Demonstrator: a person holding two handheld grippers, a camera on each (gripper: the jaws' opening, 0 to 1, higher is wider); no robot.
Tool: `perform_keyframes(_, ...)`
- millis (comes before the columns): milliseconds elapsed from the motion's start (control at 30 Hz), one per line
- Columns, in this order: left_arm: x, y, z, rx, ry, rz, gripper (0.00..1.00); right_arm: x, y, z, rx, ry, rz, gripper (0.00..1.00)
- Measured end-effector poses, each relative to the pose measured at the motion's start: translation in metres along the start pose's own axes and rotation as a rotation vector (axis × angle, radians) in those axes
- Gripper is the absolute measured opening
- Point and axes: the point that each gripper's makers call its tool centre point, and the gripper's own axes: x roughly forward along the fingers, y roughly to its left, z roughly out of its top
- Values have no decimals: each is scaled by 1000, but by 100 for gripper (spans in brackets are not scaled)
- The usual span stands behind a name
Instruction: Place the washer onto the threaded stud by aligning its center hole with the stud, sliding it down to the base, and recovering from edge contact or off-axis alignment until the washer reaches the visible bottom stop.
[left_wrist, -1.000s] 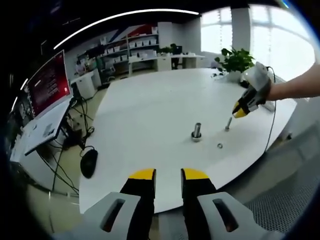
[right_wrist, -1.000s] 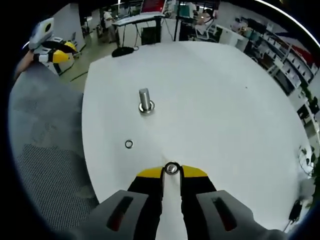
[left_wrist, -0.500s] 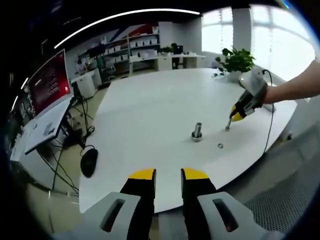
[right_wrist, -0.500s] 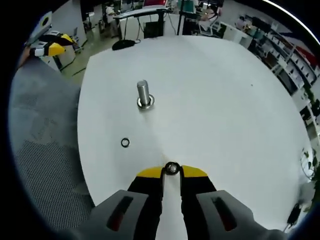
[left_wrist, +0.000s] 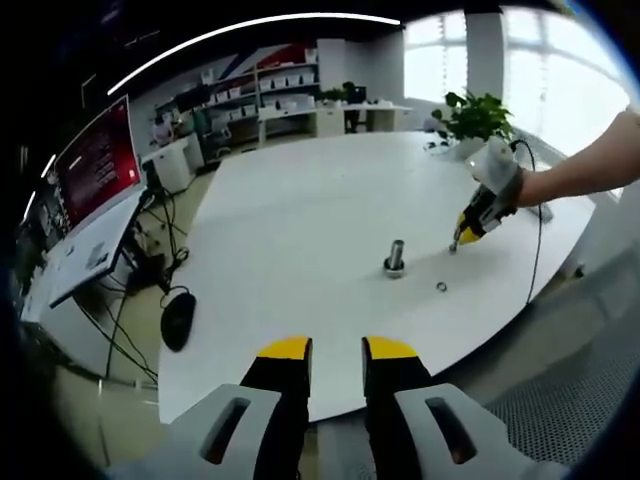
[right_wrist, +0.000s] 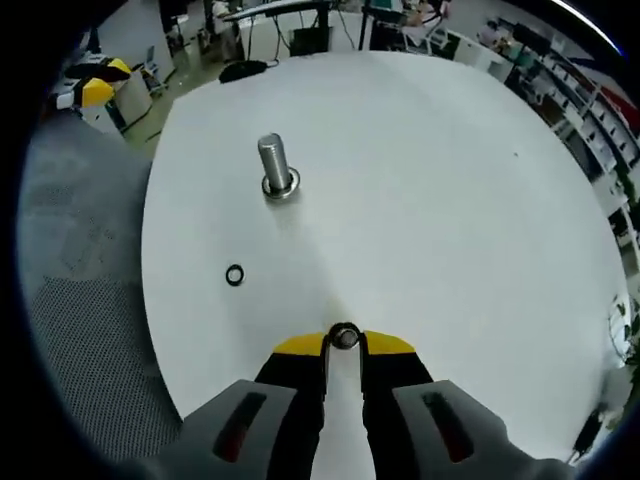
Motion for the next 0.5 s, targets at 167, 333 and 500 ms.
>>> perform_keyframes(167, 0, 0, -1, -4, 5, 1, 18, 9, 4, -5, 12, 15, 8, 14)
perform_keyframes(333, 1, -1, -3, 1, 17, -4, 18, 13, 2, -5, 31, 1, 3, 15)
perform_keyframes(500, 1, -1, -3, 0, 14, -4, 18, 12, 2, -10, 21, 8, -8, 17)
